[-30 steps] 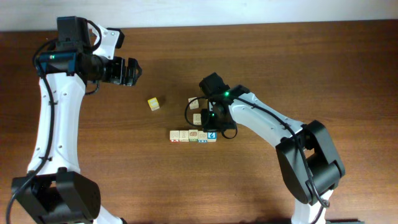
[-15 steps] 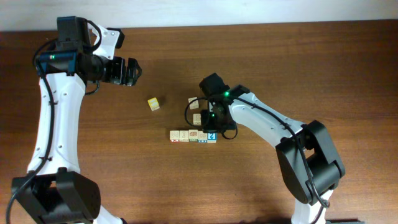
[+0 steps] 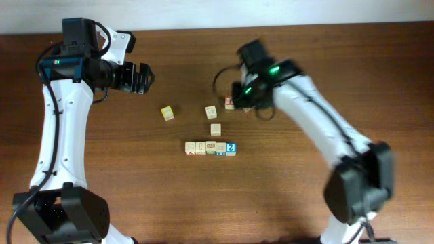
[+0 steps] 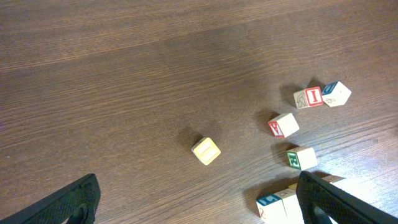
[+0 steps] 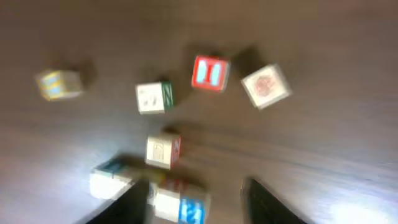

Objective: Rotate 5 blocks
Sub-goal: 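Lift the right gripper away toward the right side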

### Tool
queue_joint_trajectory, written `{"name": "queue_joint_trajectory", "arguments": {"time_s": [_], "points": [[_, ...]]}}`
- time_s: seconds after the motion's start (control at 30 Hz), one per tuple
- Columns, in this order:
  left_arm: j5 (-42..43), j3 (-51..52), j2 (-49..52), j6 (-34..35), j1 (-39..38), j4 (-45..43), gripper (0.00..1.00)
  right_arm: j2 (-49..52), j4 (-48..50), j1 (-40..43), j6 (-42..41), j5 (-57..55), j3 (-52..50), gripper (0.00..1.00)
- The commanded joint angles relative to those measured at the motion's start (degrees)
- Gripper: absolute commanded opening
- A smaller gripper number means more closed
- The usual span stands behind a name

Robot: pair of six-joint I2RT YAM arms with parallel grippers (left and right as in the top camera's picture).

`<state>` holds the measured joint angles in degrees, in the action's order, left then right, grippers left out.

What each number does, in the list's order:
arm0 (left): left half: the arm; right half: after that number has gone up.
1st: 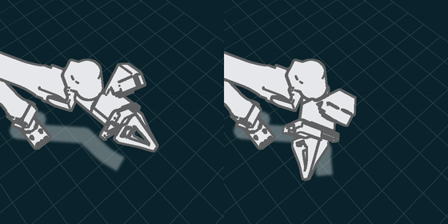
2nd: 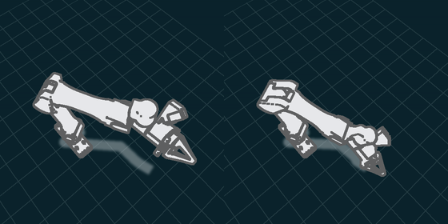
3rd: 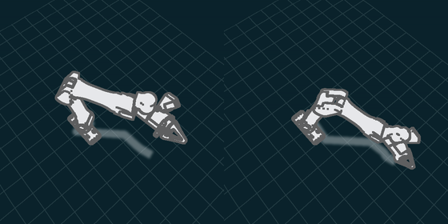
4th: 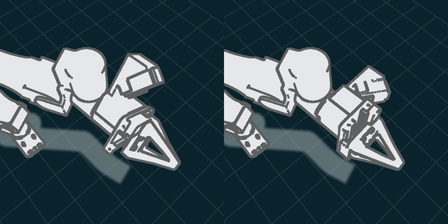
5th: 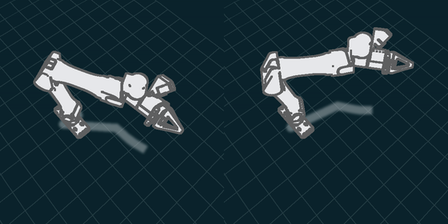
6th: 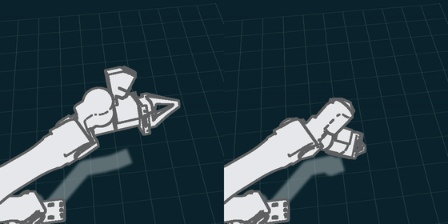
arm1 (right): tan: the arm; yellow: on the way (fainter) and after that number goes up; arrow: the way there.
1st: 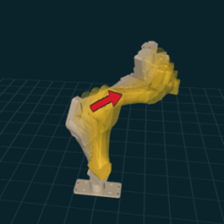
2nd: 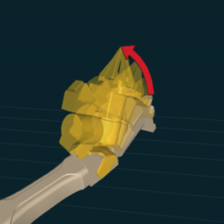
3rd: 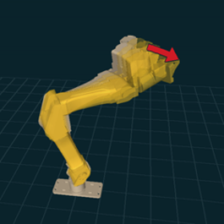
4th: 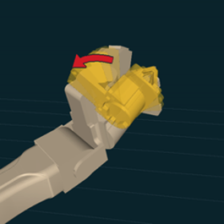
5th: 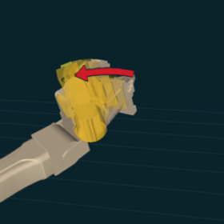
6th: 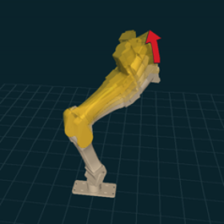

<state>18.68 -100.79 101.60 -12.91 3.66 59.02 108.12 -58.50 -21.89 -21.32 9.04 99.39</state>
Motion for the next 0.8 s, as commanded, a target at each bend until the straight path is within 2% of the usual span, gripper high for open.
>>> {"name": "queue_joint_trajectory", "arguments": {"time_s": [0.0, 0.1, 0.2, 0.27, 0.33, 0.4, 0.43, 0.47, 0.5, 0.53, 0.57, 0.63, 0.7, 0.77], "points": [[0.44, -0.98, 0.09, -0.90, -0.02, 0.02, 0.99, -10.86, -9.38, 6.38, 6.60, 6.08, 7.48, 0.73], [0.44, -0.98, 0.09, -0.90, -0.02, 0.04, 0.99, -16.57, -20.39, 14.56, 8.55, 6.14, 8.31, 0.73], [1.42, -0.98, 0.09, -0.39, -0.04, 0.02, 0.99, -16.41, -27.10, 19.71, 13.73, 8.66, 5.29, 0.75], [3.17, -0.98, 0.09, 0.85, -0.04, 0.04, 0.99, -16.24, -25.18, 20.11, 17.49, 13.60, -1.66, 0.75], [2.99, -0.98, 0.09, 0.83, -0.02, 0.04, 0.99, -16.24, -17.38, 19.63, 17.68, 18.08, -11.47, 0.74], [3.06, -0.98, 0.09, 0.83, -0.04, -1.53, 1.00, -15.98, -5.42, 18.53, 12.52, 20.83, -21.99, 0.62], [3.08, -0.98, 0.09, 0.87, -0.04, -1.46, 0.73, -15.80, -0.15, 17.88, 9.27, 21.07, -26.49, 0.52], [3.04, -0.74, 0.09, 4.09, -0.04, -1.05, 0.32, -15.80, 4.28, 17.11, 6.62, 21.24, -30.08, 0.43], [3.06, 0.04, 0.28, 8.61, -0.04, -0.76, 0.00, -15.80, 7.78, 16.55, 5.01, 21.18, -32.50, 0.27], [3.08, 1.01, 0.52, 11.50, -0.24, 0.17, 0.00, -15.80, 11.17, 16.00, 3.10, 21.27, -34.80, 0.12], [3.21, 2.86, 0.87, 12.09, -0.94, 1.68, 0.00, -15.80, 15.15, 15.28, 1.33, 21.81, -37.42, 0.04], [3.34, 7.21, 1.66, 12.09, -2.10, 3.39, 0.00, -15.69, 19.76, 14.14, 0.61, 22.75, -40.30, 0.04], [8.44, 14.49, 2.56, 11.93, -2.54, 2.91, 0.00, -14.62, 21.57, 13.07, -0.24, 22.91, -41.11, 0.04], [12.33, 20.57, 2.58, 8.90, -2.56, 0.11, 0.00, -12.37, 23.32, 12.02, -0.92, 23.04, -41.11, 0.04]]}}
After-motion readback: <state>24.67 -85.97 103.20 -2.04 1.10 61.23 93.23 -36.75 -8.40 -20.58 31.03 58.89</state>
